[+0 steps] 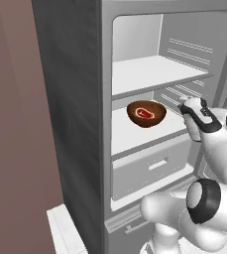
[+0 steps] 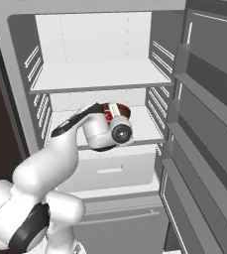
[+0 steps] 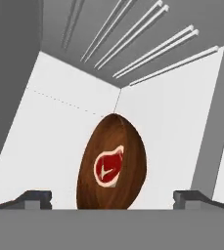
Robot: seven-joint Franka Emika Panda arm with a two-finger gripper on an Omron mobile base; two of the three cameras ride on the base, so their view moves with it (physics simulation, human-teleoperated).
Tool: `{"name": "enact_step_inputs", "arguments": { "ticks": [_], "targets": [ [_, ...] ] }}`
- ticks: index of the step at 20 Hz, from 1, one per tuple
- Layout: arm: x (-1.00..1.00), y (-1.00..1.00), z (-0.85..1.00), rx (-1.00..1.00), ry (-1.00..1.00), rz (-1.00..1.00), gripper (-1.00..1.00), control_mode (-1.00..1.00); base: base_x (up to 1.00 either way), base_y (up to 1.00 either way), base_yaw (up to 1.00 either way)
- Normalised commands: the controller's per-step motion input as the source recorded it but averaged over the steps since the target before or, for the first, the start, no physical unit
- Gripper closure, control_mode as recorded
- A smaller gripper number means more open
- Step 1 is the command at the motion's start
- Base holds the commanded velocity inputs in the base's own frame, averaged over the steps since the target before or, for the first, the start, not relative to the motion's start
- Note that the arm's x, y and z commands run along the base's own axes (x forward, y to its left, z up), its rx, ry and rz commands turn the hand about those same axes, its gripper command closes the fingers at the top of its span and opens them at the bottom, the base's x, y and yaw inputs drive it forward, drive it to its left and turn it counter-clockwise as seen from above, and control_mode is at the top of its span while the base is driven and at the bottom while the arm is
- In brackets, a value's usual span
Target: Place one of the steaks on the plate and the other in the bowl. Then place the bowl in the fridge.
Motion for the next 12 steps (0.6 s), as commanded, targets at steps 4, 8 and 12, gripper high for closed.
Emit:
{"name": "enact_step_inputs", "arguments": {
  "ticks": [4, 8, 12],
  "targets": [
    [-1.0, -0.22, 0.94, -0.06, 0.0, 0.0, -1.0, -1.0, 0.0, 0.0, 0.0],
    [-1.0, -0.32, 0.93, -0.1, 0.02, 0.0, -1.0, -1.0, 0.0, 0.0, 0.0],
    [-1.0, -0.28, 0.99, -0.14, 0.13, 0.0, -1.0, -1.0, 0.0, 0.0, 0.0]
  ]
}}
